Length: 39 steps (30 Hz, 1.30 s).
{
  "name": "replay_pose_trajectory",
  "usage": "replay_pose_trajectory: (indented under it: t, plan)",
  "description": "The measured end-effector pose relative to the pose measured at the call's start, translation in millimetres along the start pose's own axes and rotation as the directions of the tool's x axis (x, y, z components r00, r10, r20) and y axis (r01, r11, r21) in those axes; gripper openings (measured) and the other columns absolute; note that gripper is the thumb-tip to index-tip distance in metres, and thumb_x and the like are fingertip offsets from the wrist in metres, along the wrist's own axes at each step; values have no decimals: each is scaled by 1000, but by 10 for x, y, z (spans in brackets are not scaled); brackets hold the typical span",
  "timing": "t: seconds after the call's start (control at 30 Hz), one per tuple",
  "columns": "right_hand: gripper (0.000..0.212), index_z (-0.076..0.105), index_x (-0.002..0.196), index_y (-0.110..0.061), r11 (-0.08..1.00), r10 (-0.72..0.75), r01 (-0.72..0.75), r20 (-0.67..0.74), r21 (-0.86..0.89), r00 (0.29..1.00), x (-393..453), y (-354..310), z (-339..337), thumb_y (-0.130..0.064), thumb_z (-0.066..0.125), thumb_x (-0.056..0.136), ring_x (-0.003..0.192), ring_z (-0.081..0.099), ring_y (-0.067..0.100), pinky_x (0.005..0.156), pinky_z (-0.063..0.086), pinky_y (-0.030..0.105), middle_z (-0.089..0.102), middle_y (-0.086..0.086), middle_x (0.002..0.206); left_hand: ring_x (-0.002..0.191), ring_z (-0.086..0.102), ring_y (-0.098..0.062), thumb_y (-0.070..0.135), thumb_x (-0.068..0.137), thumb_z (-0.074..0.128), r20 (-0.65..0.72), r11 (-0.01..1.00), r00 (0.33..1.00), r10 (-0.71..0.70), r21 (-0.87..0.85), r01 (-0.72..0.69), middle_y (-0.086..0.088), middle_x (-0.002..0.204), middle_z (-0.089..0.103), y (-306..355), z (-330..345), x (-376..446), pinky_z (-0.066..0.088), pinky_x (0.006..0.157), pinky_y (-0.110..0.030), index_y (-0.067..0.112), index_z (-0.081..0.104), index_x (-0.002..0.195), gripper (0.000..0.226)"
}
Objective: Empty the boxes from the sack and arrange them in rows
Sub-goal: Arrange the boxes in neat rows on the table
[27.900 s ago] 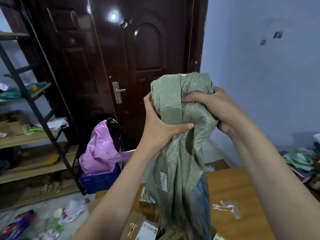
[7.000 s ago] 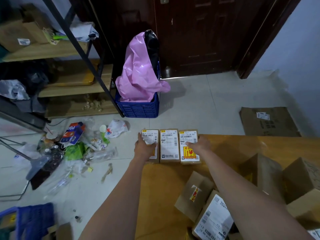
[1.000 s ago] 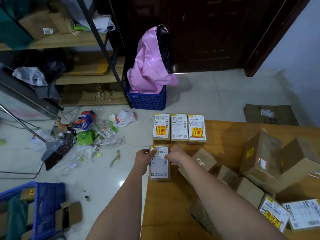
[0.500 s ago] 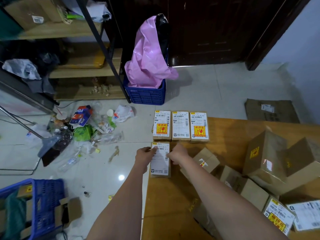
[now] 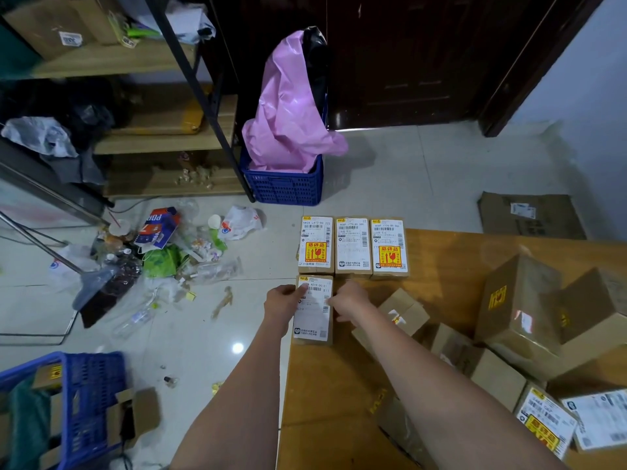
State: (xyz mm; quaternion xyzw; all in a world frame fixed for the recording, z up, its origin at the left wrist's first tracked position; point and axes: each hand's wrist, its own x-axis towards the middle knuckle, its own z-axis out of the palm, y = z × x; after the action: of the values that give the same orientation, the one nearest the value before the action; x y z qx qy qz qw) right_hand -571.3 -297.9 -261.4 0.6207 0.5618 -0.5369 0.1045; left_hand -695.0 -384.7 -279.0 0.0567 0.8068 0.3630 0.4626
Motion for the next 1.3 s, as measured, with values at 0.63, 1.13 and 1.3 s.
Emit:
replay_pose_trajectory:
  t: [0.63, 1.13, 1.3]
  plan:
    - [20, 58, 110, -6, 997, -4, 4, 5, 73, 1000, -1, 22, -32, -13, 64, 93, 110, 62, 28, 70, 59, 32, 63, 11, 121, 100, 67, -31, 37, 90, 68, -8, 1000, 1000, -24, -7, 24, -12, 115, 70, 150, 43, -87, 57, 88, -46, 9, 60, 124, 45]
    - [34, 53, 123, -12, 980, -96, 19, -393, -196, 914, -224, 221, -803, -11, 56, 89, 111, 56, 30, 81, 51, 35, 61, 11, 117, 85, 60, -20, 21, 95, 56, -117, 914, 929, 350, 261, -311, -7, 98, 69, 636, 478, -618, 49, 75, -29, 10, 66, 105, 17]
    - [46, 47, 132, -11, 962, -41, -71, -400, -262, 915, -250, 412, -989, -13, 58, 88, 127, 42, 33, 102, 39, 39, 52, 15, 134, 100, 64, -25, 21, 95, 58, 91, 891, 939, 330, 297, -342, -8, 108, 69, 643, 817, -806, 49, 80, -30, 11, 66, 111, 21]
